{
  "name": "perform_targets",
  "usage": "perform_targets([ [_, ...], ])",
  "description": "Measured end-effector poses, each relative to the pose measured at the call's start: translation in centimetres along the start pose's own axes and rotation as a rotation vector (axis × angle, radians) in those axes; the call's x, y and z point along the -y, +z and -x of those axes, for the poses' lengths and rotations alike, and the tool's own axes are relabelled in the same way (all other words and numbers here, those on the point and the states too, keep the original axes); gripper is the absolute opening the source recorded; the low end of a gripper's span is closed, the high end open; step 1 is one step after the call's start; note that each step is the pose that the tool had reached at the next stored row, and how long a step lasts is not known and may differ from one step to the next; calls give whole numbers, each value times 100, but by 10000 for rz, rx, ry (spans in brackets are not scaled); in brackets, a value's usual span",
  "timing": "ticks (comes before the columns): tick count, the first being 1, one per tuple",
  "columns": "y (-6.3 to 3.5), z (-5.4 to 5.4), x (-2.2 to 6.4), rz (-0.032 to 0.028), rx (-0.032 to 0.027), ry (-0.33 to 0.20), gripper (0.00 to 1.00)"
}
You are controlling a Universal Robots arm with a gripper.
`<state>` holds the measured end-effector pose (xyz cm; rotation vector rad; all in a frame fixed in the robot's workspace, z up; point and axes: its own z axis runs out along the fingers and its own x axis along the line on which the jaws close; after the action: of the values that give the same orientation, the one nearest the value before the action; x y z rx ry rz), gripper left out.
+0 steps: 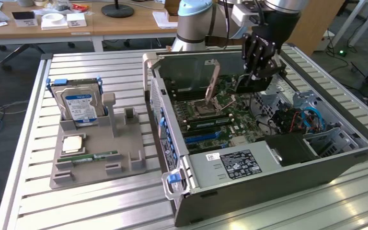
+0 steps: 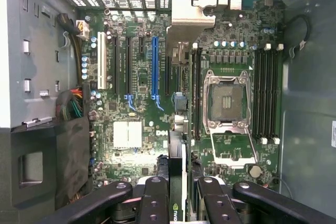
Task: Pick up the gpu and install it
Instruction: 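Insert the gpu into the slot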
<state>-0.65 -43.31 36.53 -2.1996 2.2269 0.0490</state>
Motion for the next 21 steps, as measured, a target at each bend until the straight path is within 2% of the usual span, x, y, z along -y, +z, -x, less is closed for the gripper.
perform_targets([
  [21,61,6,-34,0,-1,0,26],
])
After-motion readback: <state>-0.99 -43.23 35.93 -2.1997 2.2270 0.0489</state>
